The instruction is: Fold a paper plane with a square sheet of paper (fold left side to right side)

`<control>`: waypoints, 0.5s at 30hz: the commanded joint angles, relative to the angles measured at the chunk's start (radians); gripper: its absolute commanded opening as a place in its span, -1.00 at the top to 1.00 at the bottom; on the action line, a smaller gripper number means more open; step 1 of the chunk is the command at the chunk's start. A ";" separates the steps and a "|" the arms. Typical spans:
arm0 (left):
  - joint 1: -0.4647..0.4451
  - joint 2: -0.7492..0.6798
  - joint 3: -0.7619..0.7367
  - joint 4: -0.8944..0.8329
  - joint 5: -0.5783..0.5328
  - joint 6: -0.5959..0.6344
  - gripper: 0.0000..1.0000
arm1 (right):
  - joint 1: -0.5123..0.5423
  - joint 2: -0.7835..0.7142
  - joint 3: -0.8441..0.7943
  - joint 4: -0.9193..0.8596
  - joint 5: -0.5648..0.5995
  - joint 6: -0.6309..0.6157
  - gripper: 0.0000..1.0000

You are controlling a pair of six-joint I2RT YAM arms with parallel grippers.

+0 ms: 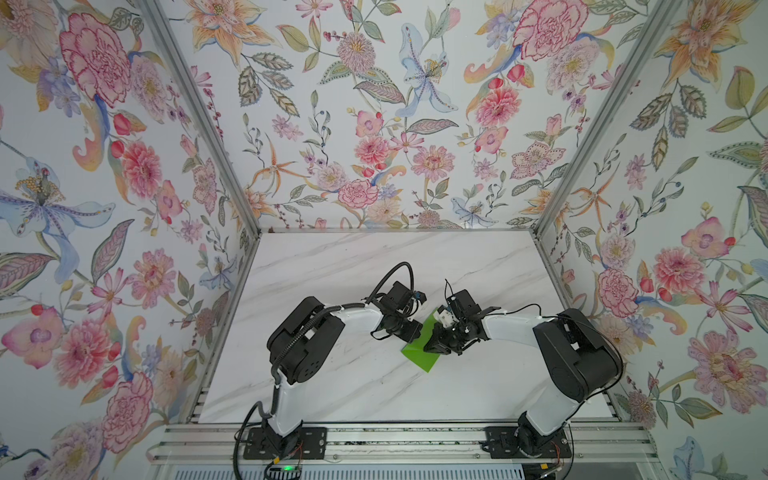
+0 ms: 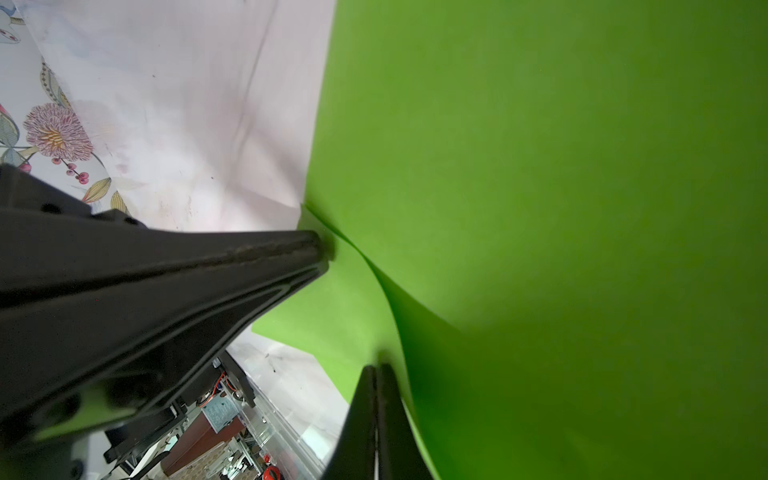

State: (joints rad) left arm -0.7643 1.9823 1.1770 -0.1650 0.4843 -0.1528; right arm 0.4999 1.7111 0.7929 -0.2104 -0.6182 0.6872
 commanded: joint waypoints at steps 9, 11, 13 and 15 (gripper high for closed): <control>-0.015 -0.150 -0.009 -0.201 -0.150 -0.020 0.82 | 0.001 0.047 -0.133 0.159 -0.001 0.153 0.91; -0.015 -0.204 -0.025 -0.200 -0.159 -0.053 0.82 | 0.011 0.046 -0.163 0.227 -0.009 0.220 0.92; -0.015 -0.241 -0.044 -0.202 -0.164 -0.099 0.81 | 0.023 0.041 -0.187 0.289 -0.007 0.278 0.92; -0.019 -0.264 -0.066 -0.192 -0.150 -0.154 0.80 | 0.034 0.040 -0.207 0.340 -0.002 0.325 0.92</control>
State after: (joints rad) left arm -0.7734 1.7630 1.1408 -0.3286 0.3546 -0.2249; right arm 0.5091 1.7145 0.6502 0.1234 -0.7101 0.9009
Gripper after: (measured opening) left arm 0.099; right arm 0.047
